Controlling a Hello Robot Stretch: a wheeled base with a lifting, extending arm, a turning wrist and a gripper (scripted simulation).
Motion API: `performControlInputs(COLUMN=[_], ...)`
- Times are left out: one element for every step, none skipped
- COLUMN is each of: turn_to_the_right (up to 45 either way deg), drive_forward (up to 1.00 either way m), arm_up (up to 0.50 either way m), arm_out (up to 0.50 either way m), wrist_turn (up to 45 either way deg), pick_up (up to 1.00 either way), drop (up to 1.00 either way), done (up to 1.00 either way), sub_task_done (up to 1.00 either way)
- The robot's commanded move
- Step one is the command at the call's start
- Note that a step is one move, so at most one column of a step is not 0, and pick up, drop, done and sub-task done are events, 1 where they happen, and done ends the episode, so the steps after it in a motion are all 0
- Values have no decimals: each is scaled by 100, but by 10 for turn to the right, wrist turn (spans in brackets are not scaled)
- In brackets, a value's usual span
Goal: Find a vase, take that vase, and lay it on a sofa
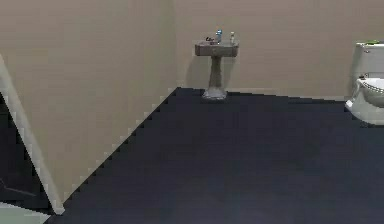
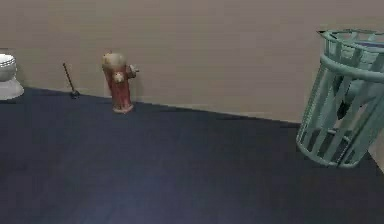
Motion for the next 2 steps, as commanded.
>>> performControlInputs(turn_to_the_right=[-450,-120], drive_forward=[0,0], arm_up=[0,0], arm_out=[0,0], wrist_turn=[0,0], pick_up=[0,0], drop=[0,0], done=[0,0], sub_task_done=[0,0])
